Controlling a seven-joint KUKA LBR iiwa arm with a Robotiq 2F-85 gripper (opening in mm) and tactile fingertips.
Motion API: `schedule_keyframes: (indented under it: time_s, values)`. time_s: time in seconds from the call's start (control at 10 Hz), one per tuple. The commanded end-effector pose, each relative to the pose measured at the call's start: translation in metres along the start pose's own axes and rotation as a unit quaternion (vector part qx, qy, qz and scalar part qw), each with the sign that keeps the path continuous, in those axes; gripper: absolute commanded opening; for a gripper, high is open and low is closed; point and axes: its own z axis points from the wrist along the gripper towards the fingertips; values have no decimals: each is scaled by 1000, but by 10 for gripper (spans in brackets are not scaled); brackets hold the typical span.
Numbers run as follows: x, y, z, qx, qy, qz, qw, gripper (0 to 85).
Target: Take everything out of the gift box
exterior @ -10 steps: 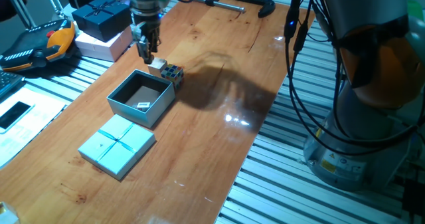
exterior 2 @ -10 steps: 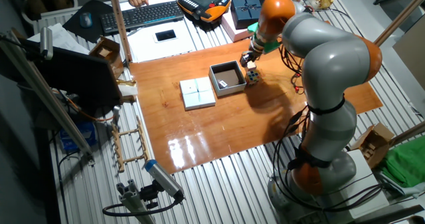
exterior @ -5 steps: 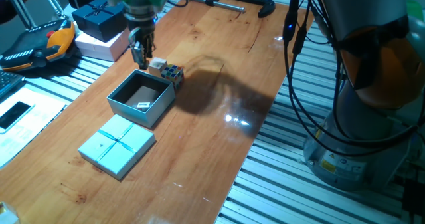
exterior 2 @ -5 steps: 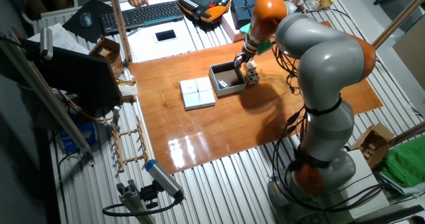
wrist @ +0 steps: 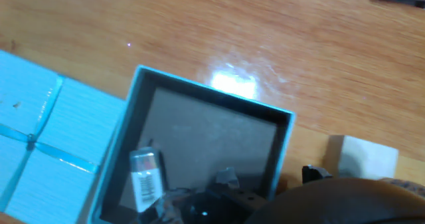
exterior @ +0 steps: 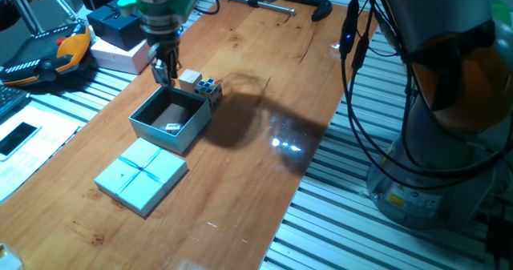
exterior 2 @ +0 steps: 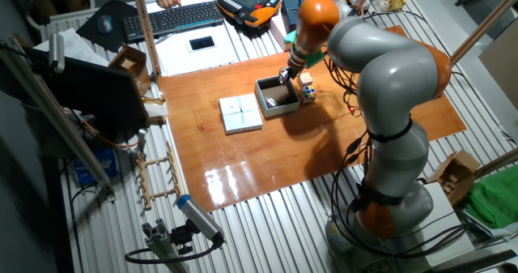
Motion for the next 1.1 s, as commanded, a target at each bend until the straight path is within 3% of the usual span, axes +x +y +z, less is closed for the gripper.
schedule_keyframes:
  time_s: [0.0, 0.6, 1.0]
  values:
    - [1, 5, 2, 1, 0, -1, 1000, 440]
    - [6, 32, 20, 6, -9, 9, 1000, 503]
    - [7, 43, 32, -4, -11, 14, 1000, 520]
